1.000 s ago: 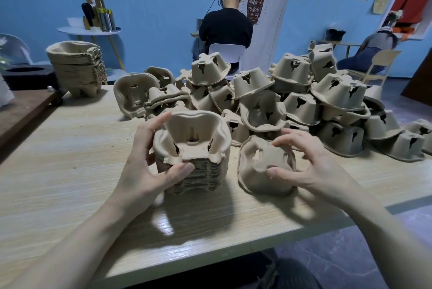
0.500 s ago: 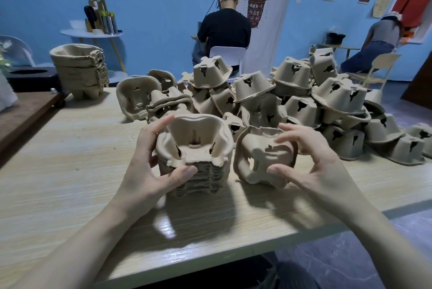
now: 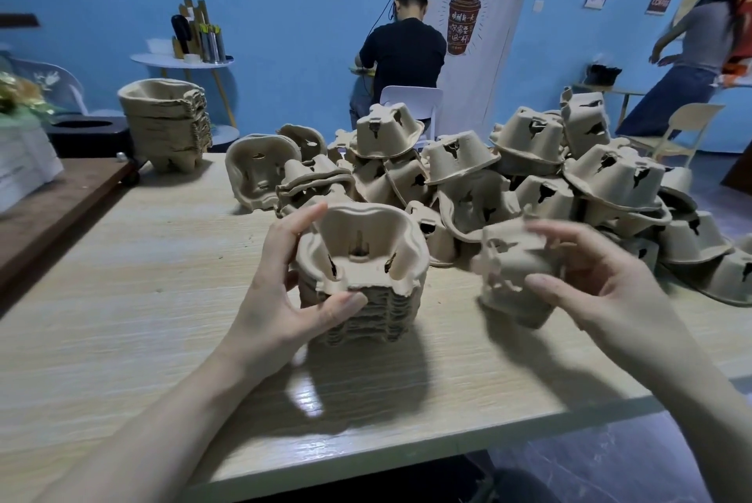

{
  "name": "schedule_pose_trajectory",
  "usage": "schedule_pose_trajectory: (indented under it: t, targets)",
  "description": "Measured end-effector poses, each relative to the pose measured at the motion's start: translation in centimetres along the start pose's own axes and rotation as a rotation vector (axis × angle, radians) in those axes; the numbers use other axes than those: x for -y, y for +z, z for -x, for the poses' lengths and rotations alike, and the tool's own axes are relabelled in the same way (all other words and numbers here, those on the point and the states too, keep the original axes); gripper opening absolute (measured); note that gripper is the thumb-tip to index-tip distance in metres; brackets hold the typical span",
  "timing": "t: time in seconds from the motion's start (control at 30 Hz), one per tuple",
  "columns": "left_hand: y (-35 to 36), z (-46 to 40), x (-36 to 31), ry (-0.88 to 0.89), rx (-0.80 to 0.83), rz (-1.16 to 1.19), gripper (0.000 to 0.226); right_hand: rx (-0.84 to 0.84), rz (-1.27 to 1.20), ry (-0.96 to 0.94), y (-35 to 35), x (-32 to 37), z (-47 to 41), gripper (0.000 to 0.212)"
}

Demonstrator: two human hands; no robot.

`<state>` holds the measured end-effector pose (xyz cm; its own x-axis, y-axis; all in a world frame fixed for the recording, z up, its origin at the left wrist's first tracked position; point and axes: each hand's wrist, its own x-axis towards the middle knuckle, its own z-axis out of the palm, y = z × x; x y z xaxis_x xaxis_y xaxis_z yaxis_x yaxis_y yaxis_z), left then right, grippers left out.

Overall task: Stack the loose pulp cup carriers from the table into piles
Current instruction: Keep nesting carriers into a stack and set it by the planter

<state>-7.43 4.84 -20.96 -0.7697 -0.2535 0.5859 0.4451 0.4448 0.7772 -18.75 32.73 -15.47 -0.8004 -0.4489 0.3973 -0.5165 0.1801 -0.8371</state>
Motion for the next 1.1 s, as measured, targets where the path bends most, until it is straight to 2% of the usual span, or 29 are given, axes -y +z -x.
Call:
schedule_pose_trajectory:
  t: [0.07,0.13,0.3,0.5,0.7,0.87,1.0,1.1]
  targets:
    - [0.1,0.0,-0.1,0.007,-0.010,-0.014,0.091,-0.076,-0.035,-0.078,0.2,0.4,-0.3,0.070]
    - [0.1,0.0,-0.2,0.019,-0.019,-0.025,0.087,-0.132,-0.020,-0.170,0.5,0.7,-0.9,0.072]
    - [0.1,-0.1,0.0,0.030,-0.010,-0.008,0.085,-0.152,0.017,-0.423,2.3,2.8,-2.1,0.028]
    - [0.2,-0.1,0.1,-0.018,-0.022,-0.008,0.096,0.009,0.173,-0.666,5.2,3.6,-2.7,0.021]
    - [0.2,0.1,0.4,-0.082,-0.026,0.015,0.116,0.066,0.302,-0.731,6.3,2.9,-2.6,0.016]
    - [0.1,0.1,0.2,-0.125,-0.039,0.033,0.120,0.119,0.343,-0.723,7.0,2.6,-2.2,0.016]
    - [0.0,0.2,-0.1,-0.128,-0.009,0.032,0.111,0.151,0.367,-0.632,6.7,2.5,-1.8,0.020]
    - [-0.1,0.2,-0.3,-0.152,0.028,0.026,0.117,0.167,0.332,-0.572,6.6,2.7,-1.3,0.024]
